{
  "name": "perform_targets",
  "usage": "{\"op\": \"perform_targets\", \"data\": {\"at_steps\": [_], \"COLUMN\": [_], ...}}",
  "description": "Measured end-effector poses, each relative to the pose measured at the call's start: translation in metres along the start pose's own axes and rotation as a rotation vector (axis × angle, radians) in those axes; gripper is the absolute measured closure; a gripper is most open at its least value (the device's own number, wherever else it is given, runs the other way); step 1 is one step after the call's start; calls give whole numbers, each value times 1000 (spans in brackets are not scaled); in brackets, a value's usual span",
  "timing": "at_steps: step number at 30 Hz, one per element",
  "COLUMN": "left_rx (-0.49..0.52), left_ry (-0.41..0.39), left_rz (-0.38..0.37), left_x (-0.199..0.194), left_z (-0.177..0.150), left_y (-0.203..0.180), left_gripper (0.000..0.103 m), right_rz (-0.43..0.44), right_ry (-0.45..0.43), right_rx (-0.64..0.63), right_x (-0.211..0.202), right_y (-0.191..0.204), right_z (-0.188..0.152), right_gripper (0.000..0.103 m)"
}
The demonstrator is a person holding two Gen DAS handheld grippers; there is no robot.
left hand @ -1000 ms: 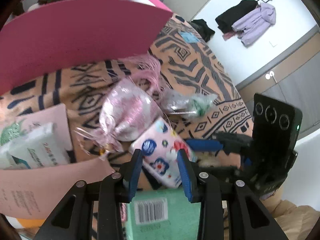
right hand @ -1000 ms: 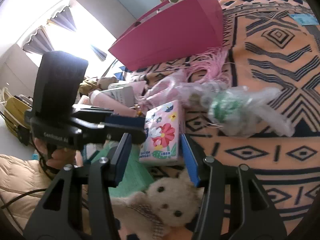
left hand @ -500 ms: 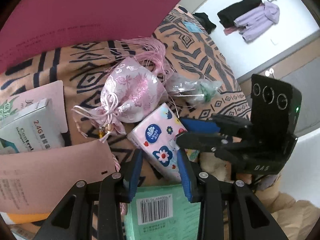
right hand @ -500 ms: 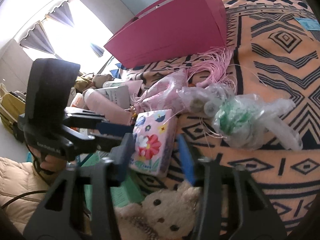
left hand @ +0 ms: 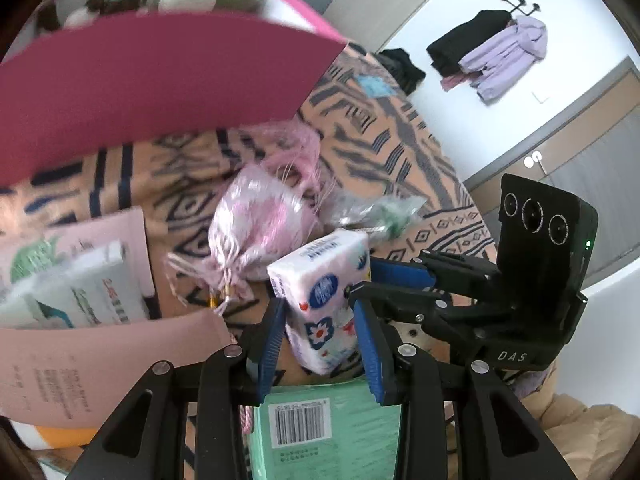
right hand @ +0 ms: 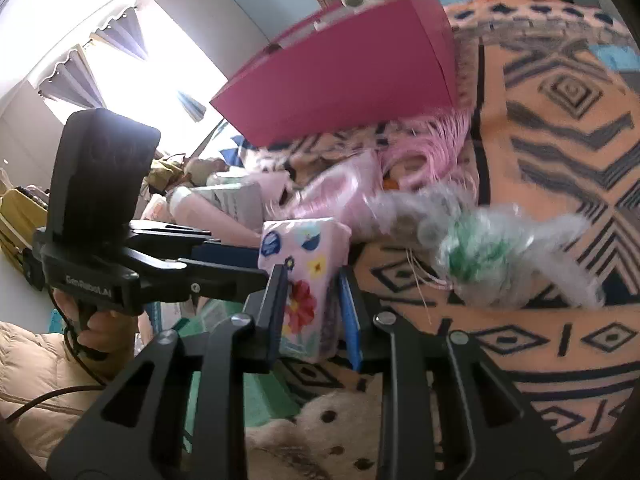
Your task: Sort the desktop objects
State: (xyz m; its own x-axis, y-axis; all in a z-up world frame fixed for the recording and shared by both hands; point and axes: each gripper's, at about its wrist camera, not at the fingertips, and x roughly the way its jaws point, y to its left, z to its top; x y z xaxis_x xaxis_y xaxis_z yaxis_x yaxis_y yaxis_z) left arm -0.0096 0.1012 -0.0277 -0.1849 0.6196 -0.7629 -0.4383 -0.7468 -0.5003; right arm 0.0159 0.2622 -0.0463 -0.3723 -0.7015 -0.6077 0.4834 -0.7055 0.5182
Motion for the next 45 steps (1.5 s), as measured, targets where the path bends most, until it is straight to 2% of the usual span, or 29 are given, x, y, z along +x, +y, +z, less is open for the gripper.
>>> {"op": "perform_targets", "data": {"at_steps": [12, 16, 23, 45], "left_rx": [42, 25, 12, 67], "left_ry": [-83, -81, -71, -144], "left_rz": [29, 33, 50, 90], "left_x": [-23, -21, -15, -52], "left_z": [13, 18, 21, 57], "left_y": [-4, 4, 13, 5], "left_gripper": [69, 76, 77, 77], "right_rz": [-13, -13, -16, -1], "right_ry": [-74, -75, -72, -135], "right_rx": [-48, -45, -24, -92], "right_x": [-7, -3, 8, -1], "right_y": [17, 16, 11, 26], "right_z": [19, 23, 30, 72], "right_gripper": [74, 74, 74, 74]}}
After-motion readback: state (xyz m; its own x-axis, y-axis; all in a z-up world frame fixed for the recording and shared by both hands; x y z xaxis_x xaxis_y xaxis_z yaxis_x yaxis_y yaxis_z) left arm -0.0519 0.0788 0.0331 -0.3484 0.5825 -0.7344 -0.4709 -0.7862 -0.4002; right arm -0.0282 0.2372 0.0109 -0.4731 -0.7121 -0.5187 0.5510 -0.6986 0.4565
